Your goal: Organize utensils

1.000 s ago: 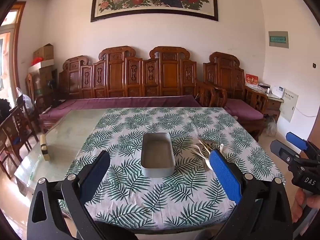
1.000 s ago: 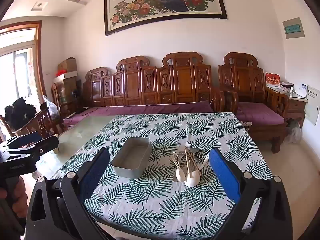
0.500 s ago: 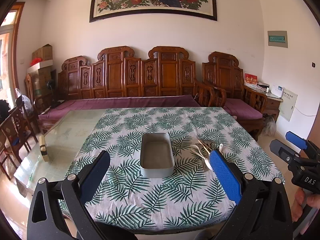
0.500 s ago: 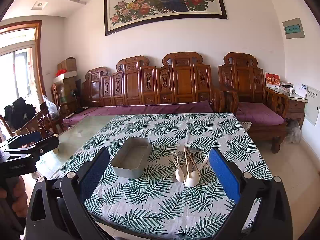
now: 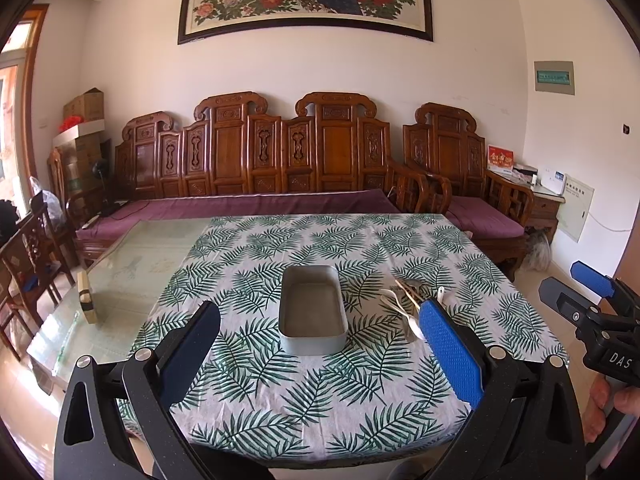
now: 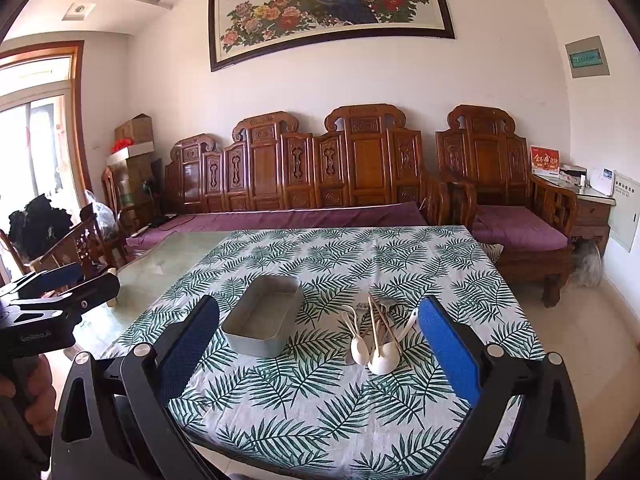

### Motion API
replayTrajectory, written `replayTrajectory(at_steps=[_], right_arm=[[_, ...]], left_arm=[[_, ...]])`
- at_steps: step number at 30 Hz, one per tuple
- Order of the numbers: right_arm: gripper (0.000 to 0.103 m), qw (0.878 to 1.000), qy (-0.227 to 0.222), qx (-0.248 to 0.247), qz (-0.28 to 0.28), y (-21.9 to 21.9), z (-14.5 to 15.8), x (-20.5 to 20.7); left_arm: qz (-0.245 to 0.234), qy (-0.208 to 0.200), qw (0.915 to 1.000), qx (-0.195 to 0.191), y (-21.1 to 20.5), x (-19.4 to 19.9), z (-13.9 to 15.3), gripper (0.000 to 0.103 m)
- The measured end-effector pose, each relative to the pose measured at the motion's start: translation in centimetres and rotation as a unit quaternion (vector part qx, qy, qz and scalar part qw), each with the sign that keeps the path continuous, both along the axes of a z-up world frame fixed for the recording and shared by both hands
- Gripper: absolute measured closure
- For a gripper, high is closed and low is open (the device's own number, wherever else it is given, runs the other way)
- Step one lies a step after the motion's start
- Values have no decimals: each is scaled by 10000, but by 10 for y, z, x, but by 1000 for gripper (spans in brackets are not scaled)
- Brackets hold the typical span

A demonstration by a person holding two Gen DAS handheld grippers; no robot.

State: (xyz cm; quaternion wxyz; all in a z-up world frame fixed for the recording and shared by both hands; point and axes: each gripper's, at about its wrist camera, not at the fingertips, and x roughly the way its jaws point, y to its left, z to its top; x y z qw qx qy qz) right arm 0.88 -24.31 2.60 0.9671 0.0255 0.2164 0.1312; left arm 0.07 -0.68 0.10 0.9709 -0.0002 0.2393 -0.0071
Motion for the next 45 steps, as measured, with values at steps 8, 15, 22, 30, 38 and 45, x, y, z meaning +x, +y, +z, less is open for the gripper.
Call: replayTrajectory(at_steps=[8, 15, 22, 30, 38, 45], right_arm=[[3, 10000, 1, -3, 3, 0, 0, 0], [3, 10000, -4, -1, -1, 0, 1, -1], [3, 10000, -2, -1, -2, 0, 1, -1], [3, 10000, -2, -2, -1, 0, 2, -2], [3, 10000, -3, 2, 4, 0, 3, -2], [3, 10000, 4, 8, 1, -2, 1, -2]], left_arm=[[-31, -17, 10000, -11, 1, -1, 3, 6], [-51, -42, 10000, -16, 1, -2, 6, 6], [-76, -47, 10000, -30, 2, -3, 8, 6], [-94, -44, 9999, -20, 0, -5, 9, 6], [-97, -43, 9999, -23, 0, -5, 8, 6], [-99, -41, 9999, -12, -1, -5, 8, 6]])
